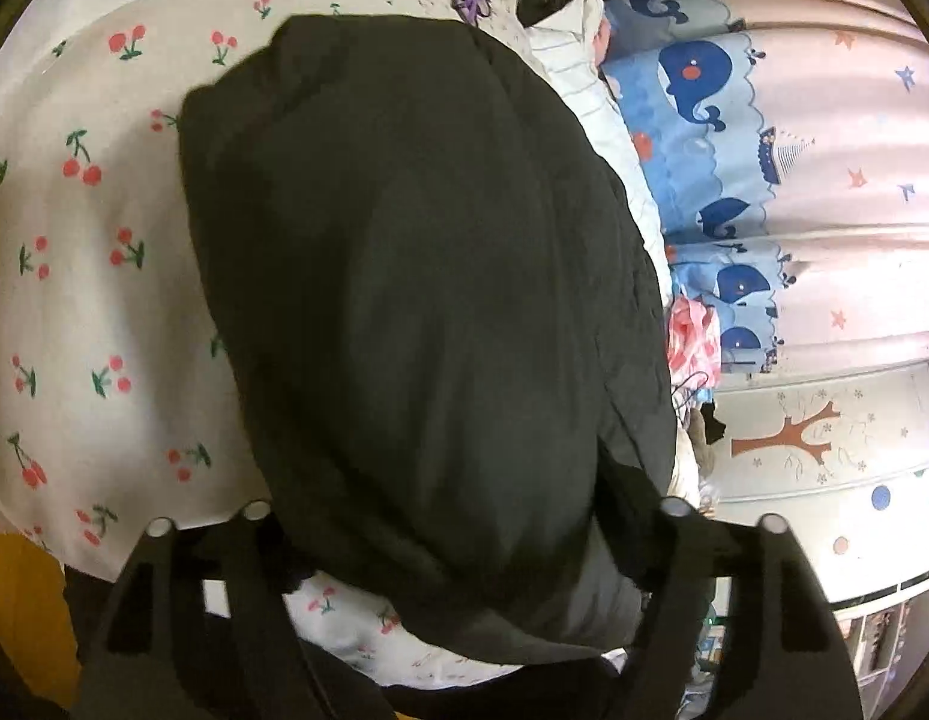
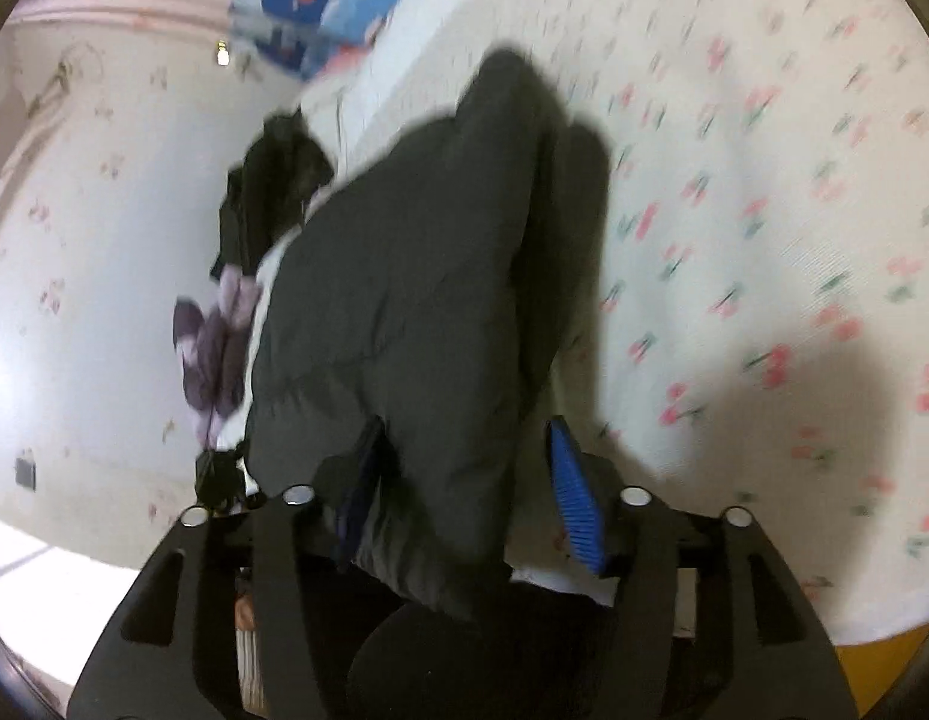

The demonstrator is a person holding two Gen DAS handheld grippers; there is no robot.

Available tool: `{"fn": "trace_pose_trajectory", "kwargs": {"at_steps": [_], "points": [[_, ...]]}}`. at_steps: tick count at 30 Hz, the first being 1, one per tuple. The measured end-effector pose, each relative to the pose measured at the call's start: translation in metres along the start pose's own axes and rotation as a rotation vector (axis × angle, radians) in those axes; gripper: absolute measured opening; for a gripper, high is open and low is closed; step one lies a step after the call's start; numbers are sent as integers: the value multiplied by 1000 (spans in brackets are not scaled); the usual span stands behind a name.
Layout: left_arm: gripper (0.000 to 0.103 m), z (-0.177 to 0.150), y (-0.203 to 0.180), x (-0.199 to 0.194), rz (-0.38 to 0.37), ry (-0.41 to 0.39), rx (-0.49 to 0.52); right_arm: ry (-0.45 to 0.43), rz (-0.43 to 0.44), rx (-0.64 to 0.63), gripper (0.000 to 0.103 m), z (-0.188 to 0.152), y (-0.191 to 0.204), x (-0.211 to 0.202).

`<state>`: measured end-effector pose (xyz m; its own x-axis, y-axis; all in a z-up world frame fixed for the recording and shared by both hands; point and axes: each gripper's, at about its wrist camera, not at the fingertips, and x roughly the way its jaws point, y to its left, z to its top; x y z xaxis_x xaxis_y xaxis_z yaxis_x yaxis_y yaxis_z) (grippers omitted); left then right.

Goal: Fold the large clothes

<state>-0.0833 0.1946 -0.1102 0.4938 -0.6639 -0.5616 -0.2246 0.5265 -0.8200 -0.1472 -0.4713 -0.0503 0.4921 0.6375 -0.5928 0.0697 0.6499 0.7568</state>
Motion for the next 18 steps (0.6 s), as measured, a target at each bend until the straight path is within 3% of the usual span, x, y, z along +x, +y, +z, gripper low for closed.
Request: {"fn": "trace_pose_trajectory", "kwargs": {"at_steps": [2, 4, 7, 8, 9, 12, 17, 18], "points": [[79, 11, 4, 7, -2, 11, -26, -42, -46, -23, 68, 4, 9, -11], [80, 14, 8, 16, -1, 11, -63, -20, -102, -23, 77, 10, 15, -7], [75, 15, -2, 27, -17, -9, -68, 116, -76, 15, 79, 11, 8, 28], [57, 13, -8, 28, -26, 0, -39, 154, -50, 21, 75, 8, 6, 40], [46, 10, -13, 27, -28, 11, -10, 178, 9, 16, 49, 3, 6, 52], [32, -3, -30, 16, -27, 40, 59, 109, 102, 7, 20, 3, 11, 50], [32, -49, -50, -8, -44, 120, 140, -85, 202, -24, 16, 24, 23, -19], [40, -56, -49, -8, -52, 138, 124, -94, 198, -39, 16, 25, 24, -30]]}}
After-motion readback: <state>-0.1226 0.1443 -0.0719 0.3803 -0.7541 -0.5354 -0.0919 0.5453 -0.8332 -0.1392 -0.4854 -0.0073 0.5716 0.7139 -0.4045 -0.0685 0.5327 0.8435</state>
